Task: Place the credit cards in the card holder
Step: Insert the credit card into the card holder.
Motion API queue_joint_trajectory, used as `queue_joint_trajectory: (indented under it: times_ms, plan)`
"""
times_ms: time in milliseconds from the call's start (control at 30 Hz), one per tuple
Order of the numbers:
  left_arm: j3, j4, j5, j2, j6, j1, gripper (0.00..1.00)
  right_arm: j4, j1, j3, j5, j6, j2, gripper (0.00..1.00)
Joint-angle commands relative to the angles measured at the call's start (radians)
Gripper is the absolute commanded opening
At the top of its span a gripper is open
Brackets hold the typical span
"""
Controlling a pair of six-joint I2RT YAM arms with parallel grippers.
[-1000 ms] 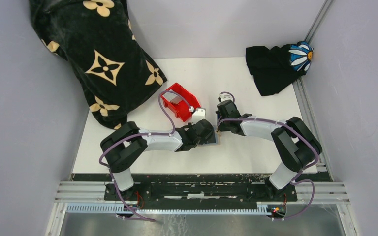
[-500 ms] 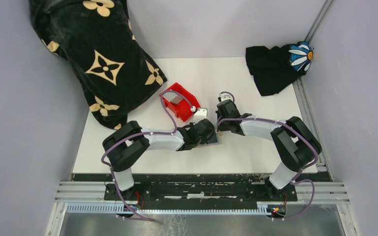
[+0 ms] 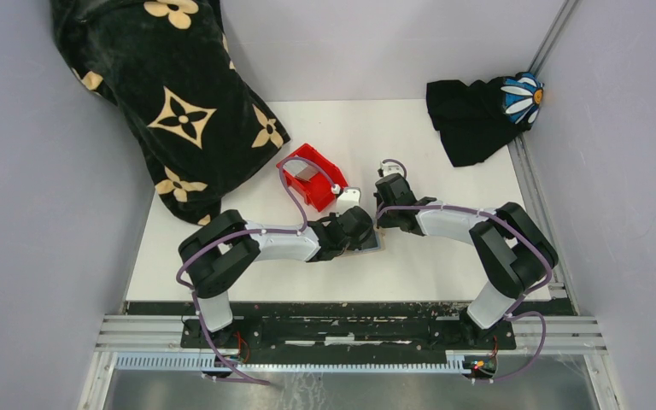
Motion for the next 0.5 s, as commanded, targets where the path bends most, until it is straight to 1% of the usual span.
queue_joint_trajectory:
  times_ms: [0,33,133,200,400,467]
  plan:
    - [0.016,0.067,-0.018,-0.040,0.019,-0.010,0.11,-0.026,0.015,0.013,0.001,0.005,0.018,0.13]
    - [0.010,0.064,-0.034,-0.053,0.017,-0.010,0.11,-0.029,0.014,0.015,0.009,0.002,0.014,0.13]
    - [-0.012,0.054,-0.095,-0.098,0.011,-0.012,0.19,-0.044,0.016,0.029,0.028,-0.008,0.006,0.13]
    - [-0.023,0.054,-0.128,-0.132,0.018,-0.011,0.22,-0.052,0.015,0.036,0.036,-0.012,0.001,0.13]
    - [-0.033,0.030,-0.236,-0.204,0.043,-0.011,0.26,-0.072,0.015,0.054,0.068,-0.027,-0.018,0.13]
    - [-0.062,0.020,-0.305,-0.241,0.026,-0.011,0.26,-0.082,0.016,0.060,0.082,-0.037,-0.030,0.13]
